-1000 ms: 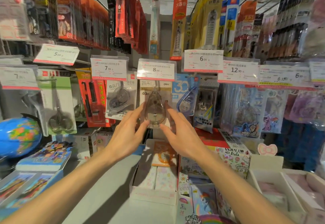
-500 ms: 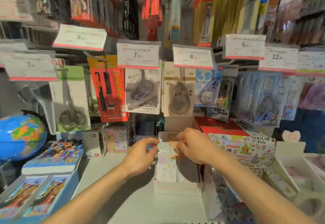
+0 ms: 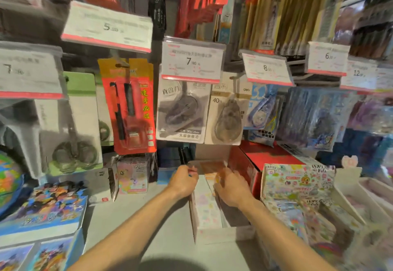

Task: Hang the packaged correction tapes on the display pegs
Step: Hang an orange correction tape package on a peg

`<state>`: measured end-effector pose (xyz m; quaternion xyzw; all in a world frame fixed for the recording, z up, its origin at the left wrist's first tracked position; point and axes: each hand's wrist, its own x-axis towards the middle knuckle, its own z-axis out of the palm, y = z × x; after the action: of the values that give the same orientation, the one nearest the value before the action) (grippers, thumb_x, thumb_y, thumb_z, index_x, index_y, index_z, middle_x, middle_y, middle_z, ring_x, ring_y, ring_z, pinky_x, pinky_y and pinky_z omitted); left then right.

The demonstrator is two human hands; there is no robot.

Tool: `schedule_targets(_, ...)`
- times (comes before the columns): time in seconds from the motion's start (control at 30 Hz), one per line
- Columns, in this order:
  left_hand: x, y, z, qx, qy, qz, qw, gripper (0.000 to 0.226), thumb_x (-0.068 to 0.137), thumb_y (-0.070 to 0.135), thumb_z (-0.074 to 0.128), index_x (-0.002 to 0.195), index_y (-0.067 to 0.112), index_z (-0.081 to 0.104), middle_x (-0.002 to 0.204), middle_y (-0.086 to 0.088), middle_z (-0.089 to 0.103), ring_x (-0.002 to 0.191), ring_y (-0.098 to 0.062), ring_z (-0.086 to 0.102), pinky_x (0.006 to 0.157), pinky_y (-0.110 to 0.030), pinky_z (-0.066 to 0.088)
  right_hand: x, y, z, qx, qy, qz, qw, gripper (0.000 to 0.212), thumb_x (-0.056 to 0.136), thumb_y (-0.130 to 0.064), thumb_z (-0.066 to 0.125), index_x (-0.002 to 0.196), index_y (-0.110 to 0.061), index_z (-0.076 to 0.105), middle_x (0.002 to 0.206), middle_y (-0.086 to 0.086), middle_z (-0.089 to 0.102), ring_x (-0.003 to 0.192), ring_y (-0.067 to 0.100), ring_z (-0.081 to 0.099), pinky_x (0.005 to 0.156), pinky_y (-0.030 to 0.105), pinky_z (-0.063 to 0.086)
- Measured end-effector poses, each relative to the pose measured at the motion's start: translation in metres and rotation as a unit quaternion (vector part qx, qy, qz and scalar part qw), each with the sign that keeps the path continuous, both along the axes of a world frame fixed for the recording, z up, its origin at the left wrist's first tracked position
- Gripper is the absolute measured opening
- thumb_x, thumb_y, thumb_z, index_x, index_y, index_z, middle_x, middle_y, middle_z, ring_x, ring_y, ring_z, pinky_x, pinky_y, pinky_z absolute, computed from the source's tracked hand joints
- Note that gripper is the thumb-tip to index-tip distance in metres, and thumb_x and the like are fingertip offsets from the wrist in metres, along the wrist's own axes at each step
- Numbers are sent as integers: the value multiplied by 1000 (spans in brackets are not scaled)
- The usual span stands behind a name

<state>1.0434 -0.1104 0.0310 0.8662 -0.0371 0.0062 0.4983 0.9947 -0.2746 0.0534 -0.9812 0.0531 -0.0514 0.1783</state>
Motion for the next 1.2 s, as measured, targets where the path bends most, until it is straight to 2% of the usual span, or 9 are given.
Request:
schedule_targets(0.07,4,-2,4,4,14,11,1000,14,88,21,55,77,14,62,78,-11,66,95,-38,67,70,-32,45,-2,0,-3,22,-16,-5,1000,49,94,-35,56,136,-10,47,131,17,56,123,36,50,100,39,42)
schedule_targets(0.27,-3,-9,16,-31,15,28,999,27,88,16,66,65,14,52,64,-1,52,70,-23,53,65,-31,41,-15,0,-2,72,-55,2,996,63,89,-39,65,144,-16,44,132,9,58,122,29,53,101,39,45)
schedule_targets(0.5,-11,8,24,-215,36,31,975,8,91,3,67,96,6,72,78,-4,67,68,-13,58,57,-19,49,-36,11,12,110,-96,66,987,78,90,-36,70,154,-15,32,155,2,43,142,21,42,116,33,34)
schedule_targets(0.6,-25,26,30,-270,83,33,959,9,94,3,64,101,3,70,82,-9,70,64,-13,59,52,-17,53,-42,21,17,112,-109,99,983,75,87,-37,72,150,-22,36,146,-3,49,130,15,52,105,28,41)
schedule_targets(0.73,-50,51,34,-320,114,27,940,11,97,6,61,107,5,64,93,-13,76,68,-18,71,67,-28,63,-54,37,24,126,-100,153,975,78,85,-34,76,150,-26,34,135,-11,46,120,12,55,90,18,39)
schedule_targets(0.93,-89,86,42,-328,101,14,939,11,97,6,62,107,5,65,88,-12,78,66,-19,75,69,-31,63,-65,53,26,183,-37,189,964,92,81,-44,79,154,-25,27,133,-8,40,114,9,55,95,22,46)
schedule_targets(1.0,-100,94,43,-327,92,8,941,13,97,6,62,109,3,64,91,-13,79,69,-20,75,69,-31,63,-70,54,32,255,5,172,952,89,86,-44,75,156,-21,25,133,-9,49,113,8,60,88,16,48)
schedule_targets(1.1,-118,100,44,-319,81,4,944,19,97,6,62,114,0,61,96,-14,78,75,-22,75,69,-31,62,-76,54,42,344,59,158,924,69,93,-34,70,151,-16,37,108,-2,66,84,10,71,58,18,56)
schedule_targets(1.2,-138,100,48,-301,64,5,951,21,96,7,63,116,0,61,104,-19,76,85,-27,73,70,-31,62,-81,49,47,342,68,186,919,43,92,-31,72,131,-19,59,107,9,73,83,14,76,67,30,60)
